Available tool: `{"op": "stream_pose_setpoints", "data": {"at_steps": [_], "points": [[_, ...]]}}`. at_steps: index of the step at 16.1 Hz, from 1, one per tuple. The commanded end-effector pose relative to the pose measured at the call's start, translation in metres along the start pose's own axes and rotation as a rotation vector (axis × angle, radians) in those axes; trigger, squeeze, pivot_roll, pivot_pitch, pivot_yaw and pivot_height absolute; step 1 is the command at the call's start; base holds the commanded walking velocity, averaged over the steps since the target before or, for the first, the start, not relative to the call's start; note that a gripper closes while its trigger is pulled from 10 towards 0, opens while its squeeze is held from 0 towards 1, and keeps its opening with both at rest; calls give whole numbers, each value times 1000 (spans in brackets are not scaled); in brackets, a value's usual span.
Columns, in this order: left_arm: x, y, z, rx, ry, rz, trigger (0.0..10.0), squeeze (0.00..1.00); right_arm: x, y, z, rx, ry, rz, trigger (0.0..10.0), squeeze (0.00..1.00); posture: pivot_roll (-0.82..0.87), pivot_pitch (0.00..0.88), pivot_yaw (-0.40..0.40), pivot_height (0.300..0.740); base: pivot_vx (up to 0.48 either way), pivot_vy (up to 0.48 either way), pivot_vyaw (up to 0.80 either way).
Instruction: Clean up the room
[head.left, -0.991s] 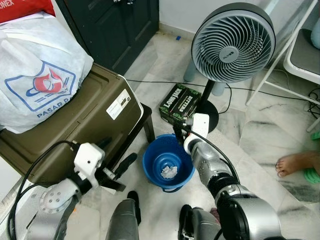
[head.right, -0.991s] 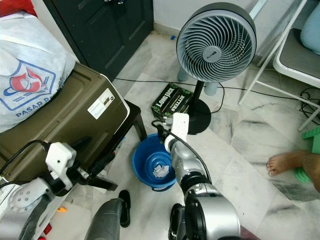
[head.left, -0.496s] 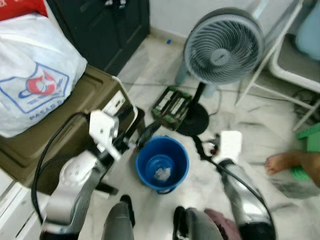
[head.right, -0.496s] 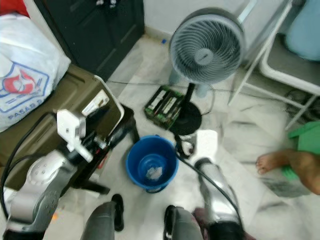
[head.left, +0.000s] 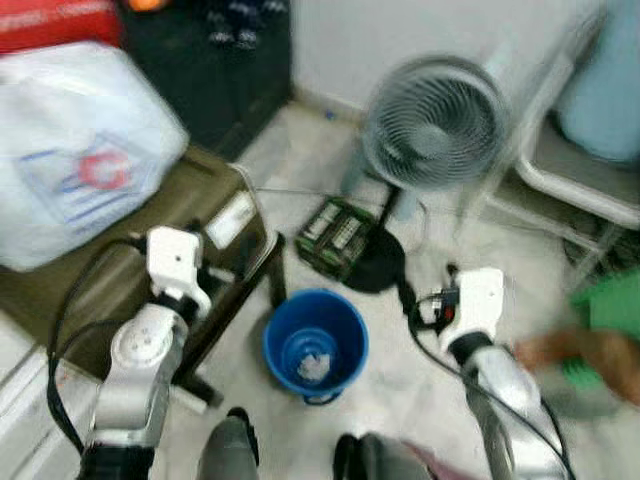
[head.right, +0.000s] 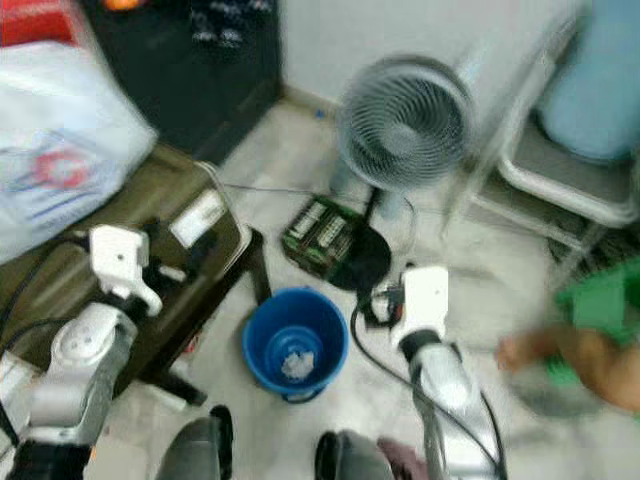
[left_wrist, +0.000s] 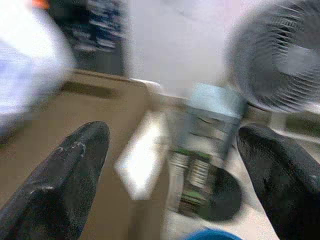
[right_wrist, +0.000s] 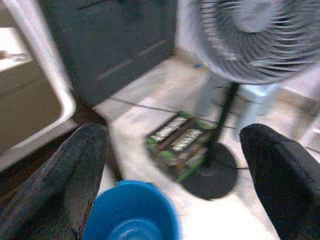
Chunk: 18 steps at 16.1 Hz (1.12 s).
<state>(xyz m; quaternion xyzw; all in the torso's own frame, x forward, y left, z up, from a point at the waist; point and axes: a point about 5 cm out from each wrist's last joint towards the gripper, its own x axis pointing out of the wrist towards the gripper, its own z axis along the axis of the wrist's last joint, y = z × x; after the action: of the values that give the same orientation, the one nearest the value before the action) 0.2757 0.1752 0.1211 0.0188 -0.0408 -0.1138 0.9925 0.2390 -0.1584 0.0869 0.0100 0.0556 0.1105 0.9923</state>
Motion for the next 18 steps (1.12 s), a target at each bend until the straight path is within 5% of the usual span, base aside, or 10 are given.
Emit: {"op": "stream_pose_setpoints", "data": {"at_steps": [1,2,5,7,8,13,18], "points": [[-2,7,-4,-8,2,61,10000,0,-3,6,3,0,-4,29,10000,937,-52,72,-38,740,0,0,800],[-1,7,-3,-51,-14,68,10000,0,-4,8,3,-14,-6,42,10000,639,-59,58,-38,740,0,0,800],[7,-5,6,-135,-67,-2,10000,0,-1,5,9,-50,-23,36,10000,447,-68,33,-39,740,0,0,800],[10,-7,11,-114,-87,10,10000,0,1,5,20,-158,-61,63,10000,94,-71,18,-37,740,0,0,800],[9,-3,9,-91,-79,39,10000,0,2,4,23,-155,-70,56,10000,0,-74,12,-37,740,0,0,800],[-19,25,-19,-18,31,143,10000,0,2,2,21,-158,-69,53,10000,0,-64,0,-33,740,0,0,800],[-58,30,-40,39,141,202,10000,0,-1,0,15,-161,-45,71,10000,0,-37,0,-50,740,0,0,800]]}}
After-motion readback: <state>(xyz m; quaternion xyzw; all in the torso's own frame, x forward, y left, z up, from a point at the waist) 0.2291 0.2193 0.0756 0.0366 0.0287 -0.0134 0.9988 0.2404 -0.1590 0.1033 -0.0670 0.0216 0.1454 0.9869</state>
